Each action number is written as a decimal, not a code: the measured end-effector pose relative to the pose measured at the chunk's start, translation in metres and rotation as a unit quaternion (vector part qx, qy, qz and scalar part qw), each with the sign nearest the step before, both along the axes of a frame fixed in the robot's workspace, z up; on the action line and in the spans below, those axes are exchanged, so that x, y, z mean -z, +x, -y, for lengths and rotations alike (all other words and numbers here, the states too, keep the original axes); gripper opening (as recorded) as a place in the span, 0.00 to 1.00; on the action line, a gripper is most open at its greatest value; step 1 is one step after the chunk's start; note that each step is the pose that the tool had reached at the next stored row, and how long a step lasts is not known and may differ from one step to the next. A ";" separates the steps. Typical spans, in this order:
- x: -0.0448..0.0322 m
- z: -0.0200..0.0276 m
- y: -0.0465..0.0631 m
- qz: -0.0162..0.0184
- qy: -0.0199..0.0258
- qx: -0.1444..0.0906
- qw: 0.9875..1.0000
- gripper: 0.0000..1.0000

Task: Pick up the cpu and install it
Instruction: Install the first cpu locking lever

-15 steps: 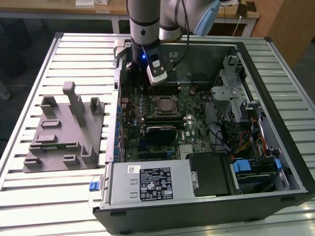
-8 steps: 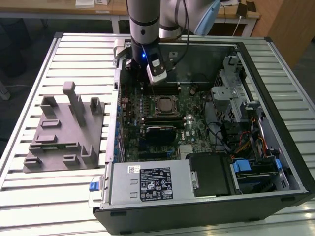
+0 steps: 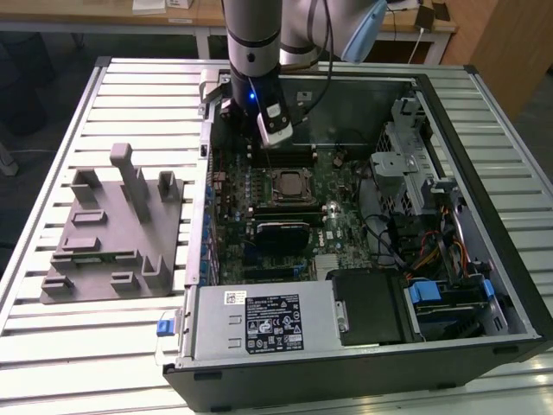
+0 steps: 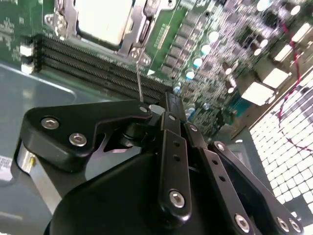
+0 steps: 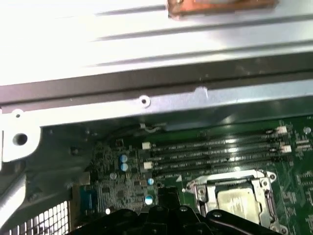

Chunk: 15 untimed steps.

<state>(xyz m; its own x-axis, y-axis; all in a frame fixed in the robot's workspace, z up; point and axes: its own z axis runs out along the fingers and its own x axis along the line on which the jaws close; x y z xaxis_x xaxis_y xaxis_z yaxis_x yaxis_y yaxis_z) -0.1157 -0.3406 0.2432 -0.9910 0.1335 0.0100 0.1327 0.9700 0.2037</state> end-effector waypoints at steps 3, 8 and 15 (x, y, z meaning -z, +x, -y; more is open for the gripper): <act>-0.0005 0.0000 0.000 0.000 0.017 0.000 1.000 0.11; -0.0036 0.0000 0.000 0.000 0.027 0.000 1.000 0.11; -0.0061 0.0000 0.000 0.000 0.028 0.000 1.000 0.11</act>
